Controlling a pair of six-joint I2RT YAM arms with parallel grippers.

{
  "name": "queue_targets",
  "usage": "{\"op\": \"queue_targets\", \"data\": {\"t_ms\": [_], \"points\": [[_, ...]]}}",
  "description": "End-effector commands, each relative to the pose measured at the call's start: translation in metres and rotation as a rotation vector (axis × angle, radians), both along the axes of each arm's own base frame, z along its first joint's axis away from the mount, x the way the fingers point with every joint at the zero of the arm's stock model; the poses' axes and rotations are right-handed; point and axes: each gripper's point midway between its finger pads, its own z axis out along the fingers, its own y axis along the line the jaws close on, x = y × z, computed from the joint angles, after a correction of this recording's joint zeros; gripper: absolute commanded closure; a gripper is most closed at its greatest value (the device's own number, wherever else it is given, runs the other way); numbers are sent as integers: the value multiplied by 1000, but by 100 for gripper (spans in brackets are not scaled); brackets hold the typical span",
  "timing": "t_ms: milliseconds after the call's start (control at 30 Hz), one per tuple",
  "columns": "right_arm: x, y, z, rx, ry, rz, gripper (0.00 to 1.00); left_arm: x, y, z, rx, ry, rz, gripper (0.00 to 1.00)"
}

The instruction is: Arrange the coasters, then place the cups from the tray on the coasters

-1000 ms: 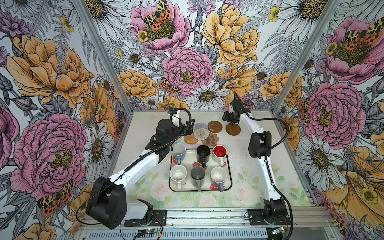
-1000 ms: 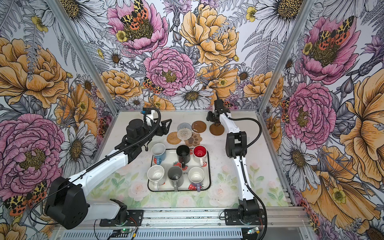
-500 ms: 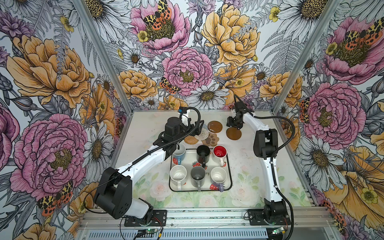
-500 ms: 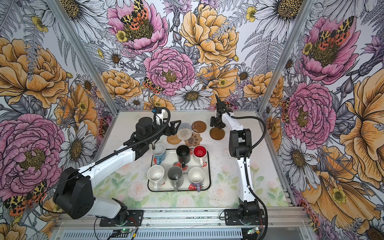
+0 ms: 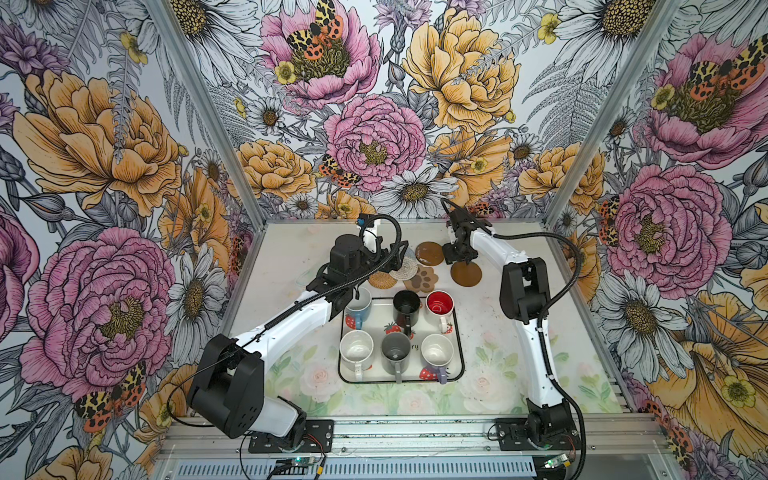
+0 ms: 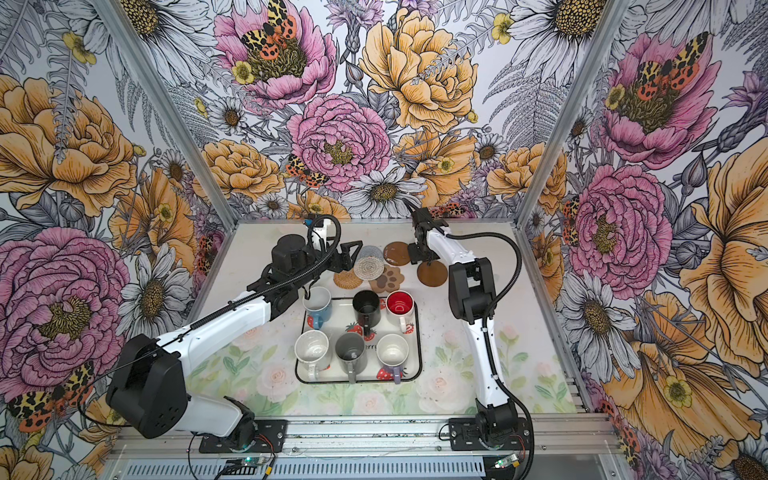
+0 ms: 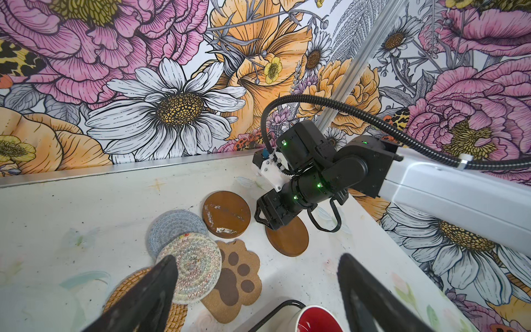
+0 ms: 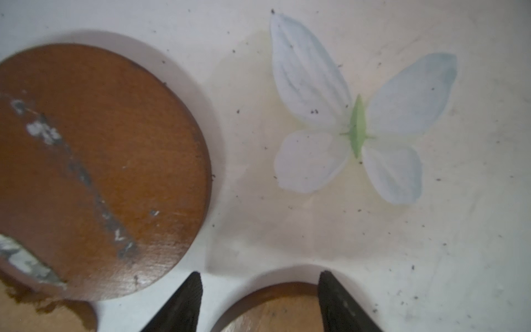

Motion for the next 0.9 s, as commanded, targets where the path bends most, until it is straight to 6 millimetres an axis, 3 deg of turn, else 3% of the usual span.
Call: {"op": "queue_targets", "data": {"t_ms": [0, 567, 867], "points": [[-3, -1, 30, -79, -53, 45, 30, -8, 1, 12, -12, -39, -8, 12], [-35, -16, 8, -161, 32, 40, 28, -19, 10, 11, -13, -43, 10, 12], [-48, -41, 8, -111, 64, -40, 29, -22, 13, 10, -10, -45, 21, 12]]}}
